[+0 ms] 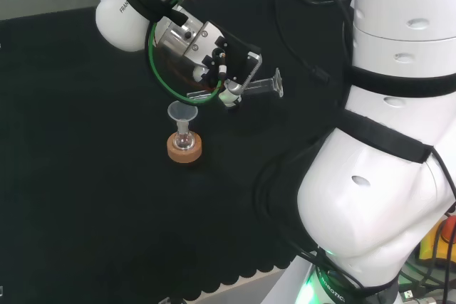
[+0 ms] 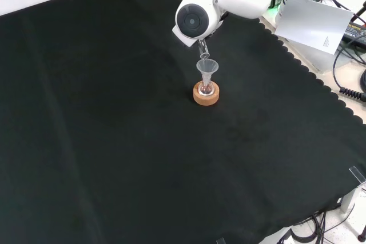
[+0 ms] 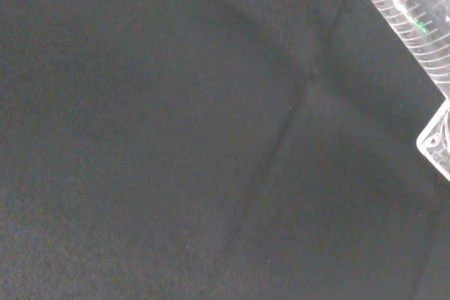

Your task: Pour the water from the graduated cylinder into the round-bottom flask.

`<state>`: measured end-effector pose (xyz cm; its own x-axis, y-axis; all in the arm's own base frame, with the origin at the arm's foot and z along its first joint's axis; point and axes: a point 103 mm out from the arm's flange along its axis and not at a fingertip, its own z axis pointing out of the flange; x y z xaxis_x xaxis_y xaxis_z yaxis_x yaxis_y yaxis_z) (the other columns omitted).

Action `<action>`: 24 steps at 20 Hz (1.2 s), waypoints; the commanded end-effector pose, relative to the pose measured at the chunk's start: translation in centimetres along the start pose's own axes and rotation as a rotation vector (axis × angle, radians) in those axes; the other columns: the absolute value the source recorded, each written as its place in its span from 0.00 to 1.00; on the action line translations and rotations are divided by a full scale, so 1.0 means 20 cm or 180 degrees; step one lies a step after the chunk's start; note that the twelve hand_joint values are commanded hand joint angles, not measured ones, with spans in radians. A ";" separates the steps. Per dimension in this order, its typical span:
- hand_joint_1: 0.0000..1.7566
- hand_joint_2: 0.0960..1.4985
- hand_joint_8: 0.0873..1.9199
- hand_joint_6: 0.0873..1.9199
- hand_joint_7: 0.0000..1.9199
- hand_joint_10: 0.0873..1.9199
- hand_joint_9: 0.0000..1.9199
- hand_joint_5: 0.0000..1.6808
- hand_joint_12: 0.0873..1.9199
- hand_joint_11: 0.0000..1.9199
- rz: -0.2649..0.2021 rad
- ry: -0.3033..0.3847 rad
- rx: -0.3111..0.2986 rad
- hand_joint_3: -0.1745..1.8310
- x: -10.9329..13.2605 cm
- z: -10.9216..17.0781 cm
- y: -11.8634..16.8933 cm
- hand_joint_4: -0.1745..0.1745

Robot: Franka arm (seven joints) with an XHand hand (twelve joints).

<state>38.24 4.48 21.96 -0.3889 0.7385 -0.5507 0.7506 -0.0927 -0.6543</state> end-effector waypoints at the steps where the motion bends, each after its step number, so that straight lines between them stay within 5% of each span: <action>1: 0.72 0.70 0.44 0.45 0.56 0.00 0.77 0.62 0.34 0.65 0.0009 -0.0007 0.0019 0.09 0.00 0.00 0.00 0.00; 14: 0.72 0.70 0.44 0.45 0.56 0.00 0.77 0.62 0.34 0.66 -0.0090 0.0221 -0.0218 0.09 -0.01 0.03 0.04 0.00; 24: 0.72 0.70 0.44 0.45 0.56 0.00 0.77 0.62 0.34 0.66 -0.0383 0.1182 -0.0823 0.09 -0.17 0.14 0.06 0.00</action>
<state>38.93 2.73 21.59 -0.3502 0.8445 -0.4051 0.8009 0.0458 -0.5971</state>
